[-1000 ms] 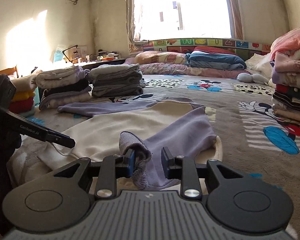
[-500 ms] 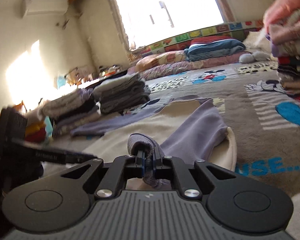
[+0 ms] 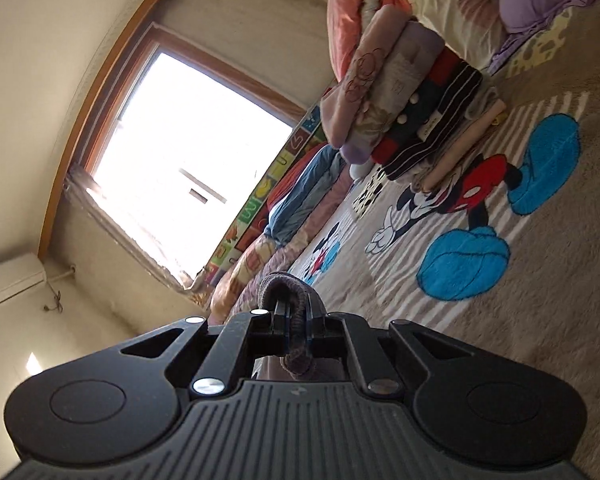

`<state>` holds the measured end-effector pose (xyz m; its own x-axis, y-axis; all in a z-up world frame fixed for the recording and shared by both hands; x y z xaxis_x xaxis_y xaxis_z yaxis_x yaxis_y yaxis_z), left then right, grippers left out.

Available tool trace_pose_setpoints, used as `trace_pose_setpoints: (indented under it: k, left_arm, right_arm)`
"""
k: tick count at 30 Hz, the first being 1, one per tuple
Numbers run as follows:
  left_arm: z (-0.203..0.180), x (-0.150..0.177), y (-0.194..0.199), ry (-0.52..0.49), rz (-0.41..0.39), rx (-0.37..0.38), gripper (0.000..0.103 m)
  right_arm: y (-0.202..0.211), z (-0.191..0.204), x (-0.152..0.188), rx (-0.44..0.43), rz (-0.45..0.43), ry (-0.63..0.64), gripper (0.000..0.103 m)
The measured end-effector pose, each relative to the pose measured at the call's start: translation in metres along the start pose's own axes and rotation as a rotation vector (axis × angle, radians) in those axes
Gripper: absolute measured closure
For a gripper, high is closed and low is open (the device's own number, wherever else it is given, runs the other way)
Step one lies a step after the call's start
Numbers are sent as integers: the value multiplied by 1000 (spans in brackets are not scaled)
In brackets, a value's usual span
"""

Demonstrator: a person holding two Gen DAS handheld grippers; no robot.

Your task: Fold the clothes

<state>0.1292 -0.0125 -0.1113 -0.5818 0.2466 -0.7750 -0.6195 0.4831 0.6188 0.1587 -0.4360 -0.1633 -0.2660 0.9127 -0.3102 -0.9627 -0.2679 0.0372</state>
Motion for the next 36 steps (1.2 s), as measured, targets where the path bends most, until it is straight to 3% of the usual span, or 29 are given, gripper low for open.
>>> trace_pose_setpoints:
  k: [10,19,27,33,36]
  left_arm:
    - [6,0,-7,8,1,11,64]
    - [9,3,-8,12,-3,16,64]
    - [9,2,-11,9,-2,10,63]
    - [8,3,-11,7,-3,7,62]
    - [6,2,-12,4,-3,6,61]
  right_arm:
    - [5,-77,-44,48,-140,-283,94]
    - [11,-100,-74,52,-186,-369,94]
    - [30,-111,-78,76,-195,-431,93]
    - [54,-116,-89,88,-287,-458,80]
    - [53,-108,-93,148,-253,-375,72]
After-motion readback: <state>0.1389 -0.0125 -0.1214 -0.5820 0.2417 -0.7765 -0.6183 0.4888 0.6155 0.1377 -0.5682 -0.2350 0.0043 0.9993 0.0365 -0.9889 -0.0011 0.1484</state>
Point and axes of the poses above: each gripper's, at about its wrist camera, not at the fingertips, and y roughly against the way its jaws point, z to its left, x to its underside, the point moved 1 cm from there along -y, roughly the way its jaws point, and after that the axes turned 13 degrees about -y, right-handed, at the moved point
